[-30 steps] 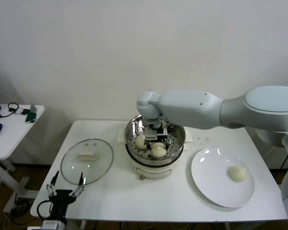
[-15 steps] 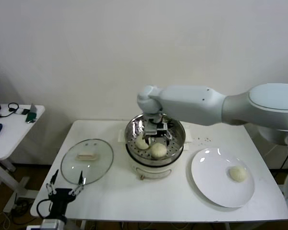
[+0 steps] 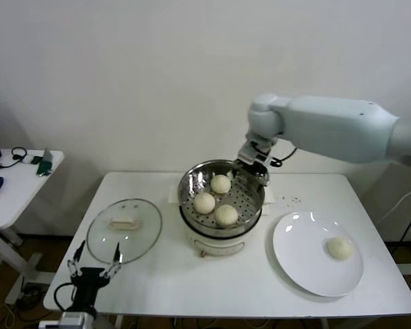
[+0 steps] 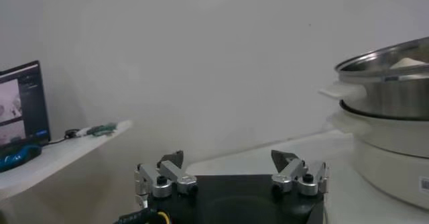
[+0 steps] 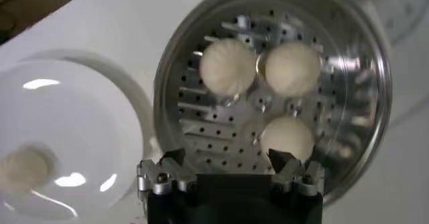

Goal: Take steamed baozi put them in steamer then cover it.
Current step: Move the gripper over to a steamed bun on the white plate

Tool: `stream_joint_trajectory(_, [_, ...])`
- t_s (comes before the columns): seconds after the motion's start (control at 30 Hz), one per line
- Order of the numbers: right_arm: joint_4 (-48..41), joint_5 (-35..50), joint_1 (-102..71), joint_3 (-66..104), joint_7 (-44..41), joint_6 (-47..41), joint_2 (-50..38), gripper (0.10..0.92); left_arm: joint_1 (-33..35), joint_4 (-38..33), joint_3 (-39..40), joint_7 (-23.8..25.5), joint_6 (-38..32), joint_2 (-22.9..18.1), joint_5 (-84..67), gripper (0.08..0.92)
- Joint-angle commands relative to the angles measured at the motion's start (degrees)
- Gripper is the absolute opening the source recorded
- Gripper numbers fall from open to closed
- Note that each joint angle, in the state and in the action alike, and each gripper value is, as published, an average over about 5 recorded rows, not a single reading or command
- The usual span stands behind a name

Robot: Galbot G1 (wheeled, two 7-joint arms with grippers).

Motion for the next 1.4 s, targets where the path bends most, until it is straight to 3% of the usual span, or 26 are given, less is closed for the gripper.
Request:
stream_joint_trajectory(0.03, [3.5,7.9,1.9,-4.9,4.2,-15.9,-17.3,0.823,0.2,0.0,0.1,0.0,-0.1,-0.3,0.0,0.823])
stream_joint_trajectory(0.53, [0.3,-7.7,-25.0,12.9,2.7,-16.7,-30.2,0.823,0.8,-1.4,0.0,-0.1,0.9,-1.5,0.8,0.823])
stream_joint_trajectory(0.9, [-4.8,-14.8,-37.3,24.0,2.8,-15.1,-28.9,0.823,1.2,-0.8,-0.4,-0.2,0.9,-1.9,1.1,0.823])
stream_joint_trajectory(1.4, [-7.3,-17.3,-40.4,26.5,2.7,-14.9,-26.4,0.823,1.2,-0.2,-0.8,-0.3,0.7,-1.8,0.7,0.823])
